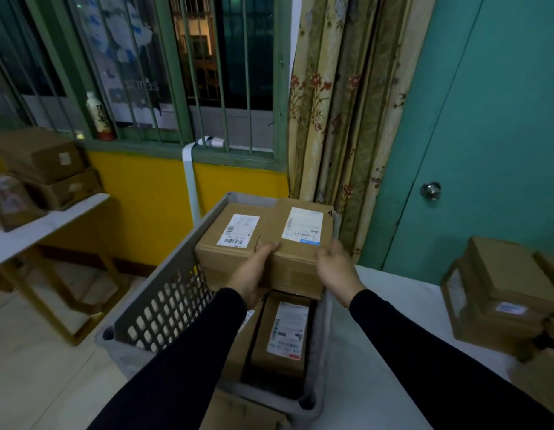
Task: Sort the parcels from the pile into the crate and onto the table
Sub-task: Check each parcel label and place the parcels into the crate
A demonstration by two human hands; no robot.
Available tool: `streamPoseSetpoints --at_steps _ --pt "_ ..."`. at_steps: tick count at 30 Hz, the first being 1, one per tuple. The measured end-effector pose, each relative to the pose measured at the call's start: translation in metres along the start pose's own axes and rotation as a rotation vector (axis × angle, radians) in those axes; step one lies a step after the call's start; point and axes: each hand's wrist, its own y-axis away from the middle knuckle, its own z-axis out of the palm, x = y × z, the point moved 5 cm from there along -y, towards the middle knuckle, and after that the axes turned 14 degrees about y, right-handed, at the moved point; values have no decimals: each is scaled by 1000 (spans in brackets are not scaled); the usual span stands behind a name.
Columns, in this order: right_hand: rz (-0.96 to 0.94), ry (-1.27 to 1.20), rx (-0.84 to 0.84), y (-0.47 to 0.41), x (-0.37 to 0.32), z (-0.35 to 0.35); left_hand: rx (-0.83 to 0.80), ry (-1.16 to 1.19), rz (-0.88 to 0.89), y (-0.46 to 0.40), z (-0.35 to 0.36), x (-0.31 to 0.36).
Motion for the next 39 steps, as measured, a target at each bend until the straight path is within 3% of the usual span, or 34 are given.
streamPoseSetpoints --at_steps 10,16,20,24,28,39 --pt "-263 702 -140 -17 8 13 168 207 -120 -24 -4 -34" --pt "-298 947 -228 -43 19 26 300 179 -105 -47 -9 -50" --pt "-332 962 -242 -58 24 27 303 300 -109 -69 -10 -63" --pt "-326 892 -242 -71 32 30 298 255 -154 -130 -31 -107" --pt "-325 846 -237 -68 33 30 353 265 -216 -114 -30 -103" --pt "-327 820 -242 -63 33 27 566 244 -180 -62 -19 -84"
